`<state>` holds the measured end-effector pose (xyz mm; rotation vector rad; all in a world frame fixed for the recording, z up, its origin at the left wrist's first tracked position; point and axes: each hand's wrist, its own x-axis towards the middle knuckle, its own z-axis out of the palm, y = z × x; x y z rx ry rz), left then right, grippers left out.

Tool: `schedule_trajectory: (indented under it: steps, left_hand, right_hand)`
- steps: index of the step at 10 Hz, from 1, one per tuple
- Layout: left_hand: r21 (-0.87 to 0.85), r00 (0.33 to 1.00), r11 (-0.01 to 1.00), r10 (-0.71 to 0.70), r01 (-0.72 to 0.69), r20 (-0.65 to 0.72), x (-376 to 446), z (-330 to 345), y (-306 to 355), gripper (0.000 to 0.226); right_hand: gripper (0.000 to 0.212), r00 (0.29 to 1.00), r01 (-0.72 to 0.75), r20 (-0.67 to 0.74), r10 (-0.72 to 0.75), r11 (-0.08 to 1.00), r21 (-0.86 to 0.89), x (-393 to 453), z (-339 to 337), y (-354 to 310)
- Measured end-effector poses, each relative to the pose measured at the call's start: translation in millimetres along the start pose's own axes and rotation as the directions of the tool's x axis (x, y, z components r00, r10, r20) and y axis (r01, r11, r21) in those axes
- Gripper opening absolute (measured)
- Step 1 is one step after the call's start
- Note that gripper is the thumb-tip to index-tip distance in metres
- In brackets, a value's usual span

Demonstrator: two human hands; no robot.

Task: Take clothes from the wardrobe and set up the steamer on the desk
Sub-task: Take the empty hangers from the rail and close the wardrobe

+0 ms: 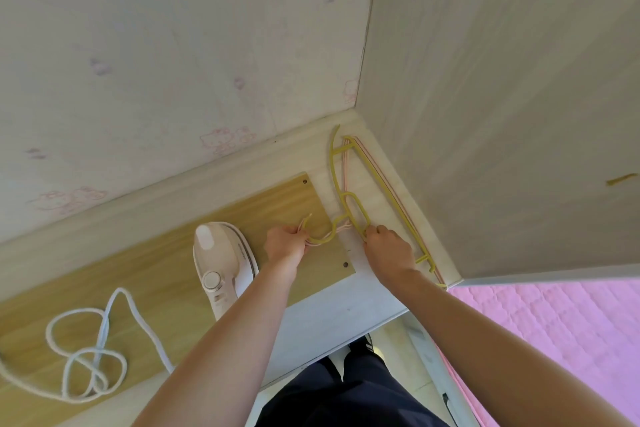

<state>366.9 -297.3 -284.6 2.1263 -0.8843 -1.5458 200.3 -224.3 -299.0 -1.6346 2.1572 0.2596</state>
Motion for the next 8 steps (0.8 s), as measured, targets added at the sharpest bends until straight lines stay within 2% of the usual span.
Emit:
schedule_trajectory:
  steps: [1, 2, 3, 5, 6, 7, 8]
  left_hand:
    - [0.159, 0.996, 0.984, 0.085, -0.085, 0.004, -2, -3, -1, 0.017]
    - [0.270, 0.982, 0.945, 0.185, -0.186, 0.030, -4, -6, -3, 0.020]
    - [0.326, 0.973, 0.917, 0.222, -0.229, 0.060, -5, -9, -6, 0.029]
    - [0.491, 0.942, 0.804, 0.296, -0.334, 0.156, -18, -23, -17, 0.021]
    - [0.543, 0.932, 0.760, 0.328, -0.357, 0.155, -35, -30, -30, 0.023]
    - [0.608, 0.913, 0.692, 0.381, -0.388, 0.149, -56, -36, -52, 0.014]
    - [0.678, 0.866, 0.586, 0.474, -0.445, 0.159, -85, -37, -81, 0.007]
  right_hand:
    - [0.035, 1.000, 0.010, 0.009, -0.010, 1.000, -0.020, -3, 0, 0]
    - [0.037, 1.000, -0.004, 0.021, 0.005, 1.000, -0.008, -9, -2, -3]
    - [0.034, 0.999, -0.043, 0.028, 0.043, 0.999, 0.004, -15, -5, -8]
    - [0.034, 0.999, -0.055, 0.002, 0.055, 0.998, -0.043, -33, -17, -17]
    - [0.031, 1.000, -0.009, -0.028, 0.008, 0.999, -0.040, -49, -21, -21]
    - [0.033, 0.996, 0.086, -0.002, -0.086, 0.996, -0.026, -68, -17, -19]
    - [0.037, 0.985, 0.174, 0.002, -0.174, 0.984, -0.025, -92, -4, -9]
